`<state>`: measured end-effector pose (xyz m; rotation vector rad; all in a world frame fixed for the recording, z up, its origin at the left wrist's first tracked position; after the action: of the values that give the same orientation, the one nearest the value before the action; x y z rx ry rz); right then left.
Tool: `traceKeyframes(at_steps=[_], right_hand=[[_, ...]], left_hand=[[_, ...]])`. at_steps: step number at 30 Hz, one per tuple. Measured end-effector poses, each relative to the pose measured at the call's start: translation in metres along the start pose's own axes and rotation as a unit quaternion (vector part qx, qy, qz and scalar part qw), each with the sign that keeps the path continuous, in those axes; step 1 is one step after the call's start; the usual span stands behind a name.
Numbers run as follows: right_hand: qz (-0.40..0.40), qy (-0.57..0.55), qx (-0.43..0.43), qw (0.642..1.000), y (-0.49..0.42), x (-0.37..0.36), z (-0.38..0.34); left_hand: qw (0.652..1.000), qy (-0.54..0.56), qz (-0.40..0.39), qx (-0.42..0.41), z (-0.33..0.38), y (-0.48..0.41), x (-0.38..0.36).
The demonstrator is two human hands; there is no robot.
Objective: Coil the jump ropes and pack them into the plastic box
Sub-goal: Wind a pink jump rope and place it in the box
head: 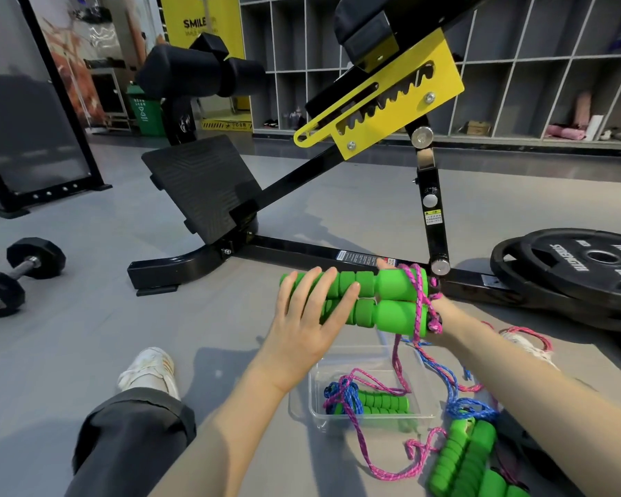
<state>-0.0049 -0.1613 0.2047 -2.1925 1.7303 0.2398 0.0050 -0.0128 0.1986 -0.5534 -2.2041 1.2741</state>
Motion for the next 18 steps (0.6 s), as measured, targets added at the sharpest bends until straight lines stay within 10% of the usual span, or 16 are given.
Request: traceKeyframes(at_steps=[9, 18], right_hand=[[0.28, 0.067, -0.021, 0.958, 0.026, -0.001, 0.041], [0.149, 0.33, -0.11, 0.926, 0.045, -0.017, 0.027]], left_hand=[[0.998, -0.044, -0.012, 0.04, -0.01, 0.002, -0.01], [0.99, -0.088, -0.09, 0.055, -0.025, 0.024, -0.031]])
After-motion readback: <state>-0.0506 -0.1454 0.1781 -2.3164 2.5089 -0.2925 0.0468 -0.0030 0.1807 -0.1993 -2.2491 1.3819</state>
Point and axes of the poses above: each hand's wrist, its own y-axis away from the middle knuckle, its own x-axis out of the back of the hand, z = x × y, the point moved 6 cm from there along -y, towards the middle knuckle, and after that the axes turned 10 degrees about -y, right-handed, at the moved point
